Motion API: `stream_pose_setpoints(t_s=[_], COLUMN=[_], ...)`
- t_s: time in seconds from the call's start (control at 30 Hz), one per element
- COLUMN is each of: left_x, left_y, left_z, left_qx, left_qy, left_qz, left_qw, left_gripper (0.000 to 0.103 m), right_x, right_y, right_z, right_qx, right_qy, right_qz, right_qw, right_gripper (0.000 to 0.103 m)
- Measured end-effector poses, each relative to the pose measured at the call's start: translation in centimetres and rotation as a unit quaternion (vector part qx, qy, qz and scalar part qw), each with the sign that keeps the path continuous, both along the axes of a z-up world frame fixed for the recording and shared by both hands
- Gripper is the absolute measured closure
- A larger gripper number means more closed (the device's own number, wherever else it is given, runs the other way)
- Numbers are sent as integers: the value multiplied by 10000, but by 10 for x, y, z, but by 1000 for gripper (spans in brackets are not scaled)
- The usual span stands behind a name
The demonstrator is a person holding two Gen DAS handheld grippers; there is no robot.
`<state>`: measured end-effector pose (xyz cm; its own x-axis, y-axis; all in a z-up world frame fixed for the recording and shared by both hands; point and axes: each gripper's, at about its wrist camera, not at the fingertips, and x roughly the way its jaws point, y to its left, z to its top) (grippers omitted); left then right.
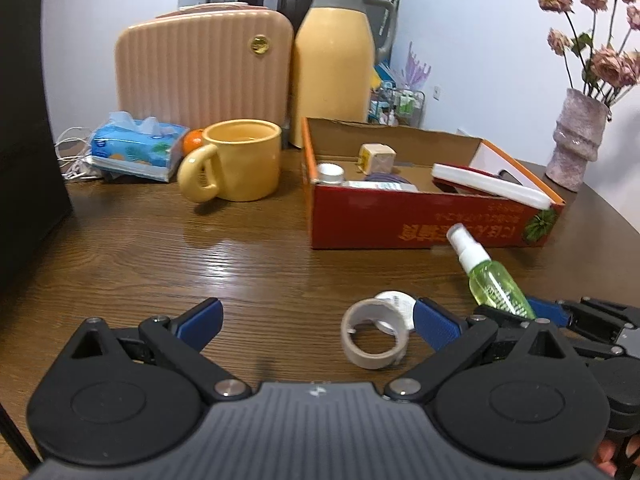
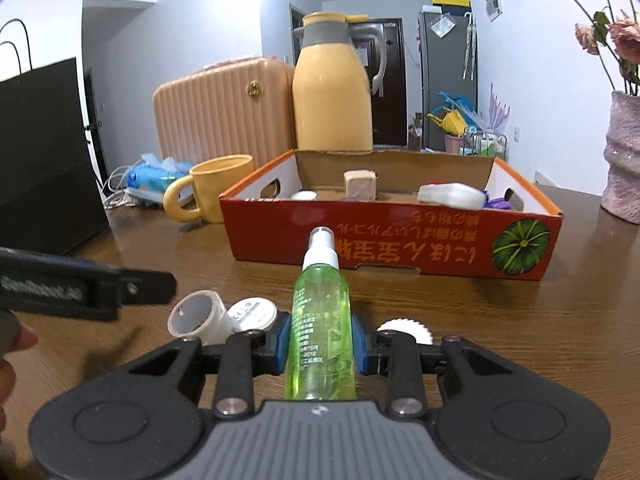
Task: Organize rigid objects
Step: 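Grasp the tape roll with the left tool while the right tool holds the spray bottle, then lift the tape roll and spray bottle toward the cardboard box with both tools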
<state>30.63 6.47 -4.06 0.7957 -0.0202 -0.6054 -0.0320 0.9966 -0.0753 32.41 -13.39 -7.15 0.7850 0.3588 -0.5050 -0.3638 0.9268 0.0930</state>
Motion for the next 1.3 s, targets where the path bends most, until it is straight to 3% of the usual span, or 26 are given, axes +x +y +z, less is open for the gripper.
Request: stream_pose_setpoints(t_s=[0.57,0.67,0.87,1.3], left_x=[21,22,25,13], left_y=[-38,-40,-40,-42], left_z=[-28,-31,-36,-26], left_qx=[421,473,365,327], left_qy=[404,434,533,185], left_qz=[-135,-154,-327,-335], left_qw=[9982,9978,9974,9987], left_gripper=[2,11,58,58], right_x=[-10,-11,-12,-15], right_y=[-35,-37,-39,-40], right_z=[7,8,8,9], right_qx=[195,214,236,254], right_qy=[-259,-284,-317,-351], right_qz=[-69,-70,-56,-61], right_qw=[9995,9993,9992,9990], right_gripper=[73,73,73,73])
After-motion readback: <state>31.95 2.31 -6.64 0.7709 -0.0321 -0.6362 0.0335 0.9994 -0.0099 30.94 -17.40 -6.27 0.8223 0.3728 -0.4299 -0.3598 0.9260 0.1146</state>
